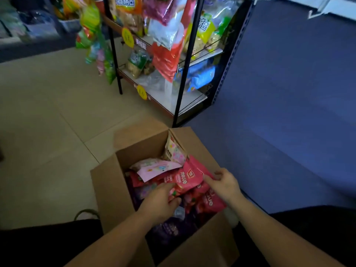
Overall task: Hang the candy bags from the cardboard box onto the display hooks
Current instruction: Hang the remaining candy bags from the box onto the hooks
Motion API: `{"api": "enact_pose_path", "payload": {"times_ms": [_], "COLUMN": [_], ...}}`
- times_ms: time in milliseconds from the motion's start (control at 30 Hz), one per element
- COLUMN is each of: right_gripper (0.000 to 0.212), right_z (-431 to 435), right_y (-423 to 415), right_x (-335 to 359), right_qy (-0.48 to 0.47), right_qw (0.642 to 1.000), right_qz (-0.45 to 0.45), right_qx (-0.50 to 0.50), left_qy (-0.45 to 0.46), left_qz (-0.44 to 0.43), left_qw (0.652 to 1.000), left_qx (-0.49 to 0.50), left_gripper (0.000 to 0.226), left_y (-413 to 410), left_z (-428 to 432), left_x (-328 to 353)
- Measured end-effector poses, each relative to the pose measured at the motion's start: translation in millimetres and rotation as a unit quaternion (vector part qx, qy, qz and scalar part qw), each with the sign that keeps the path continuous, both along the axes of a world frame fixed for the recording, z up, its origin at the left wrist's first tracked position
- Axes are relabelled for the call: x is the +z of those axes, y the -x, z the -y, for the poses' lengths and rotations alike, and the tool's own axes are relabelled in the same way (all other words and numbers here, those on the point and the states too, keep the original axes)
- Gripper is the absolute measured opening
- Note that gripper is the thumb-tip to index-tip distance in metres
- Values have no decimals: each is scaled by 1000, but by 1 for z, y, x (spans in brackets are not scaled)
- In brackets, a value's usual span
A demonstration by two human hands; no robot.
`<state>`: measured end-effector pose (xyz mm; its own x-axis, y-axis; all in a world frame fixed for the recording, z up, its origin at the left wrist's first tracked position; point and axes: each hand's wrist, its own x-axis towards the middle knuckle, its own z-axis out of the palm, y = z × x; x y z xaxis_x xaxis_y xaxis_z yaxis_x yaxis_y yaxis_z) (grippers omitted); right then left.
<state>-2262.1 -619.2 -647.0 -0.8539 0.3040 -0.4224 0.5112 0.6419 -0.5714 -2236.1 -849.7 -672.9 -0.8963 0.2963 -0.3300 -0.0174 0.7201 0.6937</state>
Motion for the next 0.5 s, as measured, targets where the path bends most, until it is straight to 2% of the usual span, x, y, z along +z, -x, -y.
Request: {"api": "enact_pose_path", "payload": {"times_ms": [133, 200, 333, 433, 500], "right_gripper": [36, 25, 8, 12, 8], "right_z": [-1, 3, 14, 13, 10], "right_y": [8, 12, 28, 32, 30], "right_x": [-21, -29, -43, -46, -41], "right_qy": [64, 60, 56, 38, 64], "right_qw": [996, 997, 998, 999, 998], "right_qz": [47, 31, -4, -1, 7], "right_qx": [-34, -33, -29, -10, -7], "left_qy": [11, 15, 4, 1, -22], "left_qz": [16, 25, 6, -4, 1], "left_qw": [999, 999, 1000, 1000, 999], "left_qx": [-32, -41, -18, 6, 26], "left_gripper": [54, 60, 57, 57, 54], "left_y": [15, 20, 26, 28, 30], "left_z": [-13, -20, -31, -32, -28], "left_x": [-9, -13, -17, -18, -18]}}
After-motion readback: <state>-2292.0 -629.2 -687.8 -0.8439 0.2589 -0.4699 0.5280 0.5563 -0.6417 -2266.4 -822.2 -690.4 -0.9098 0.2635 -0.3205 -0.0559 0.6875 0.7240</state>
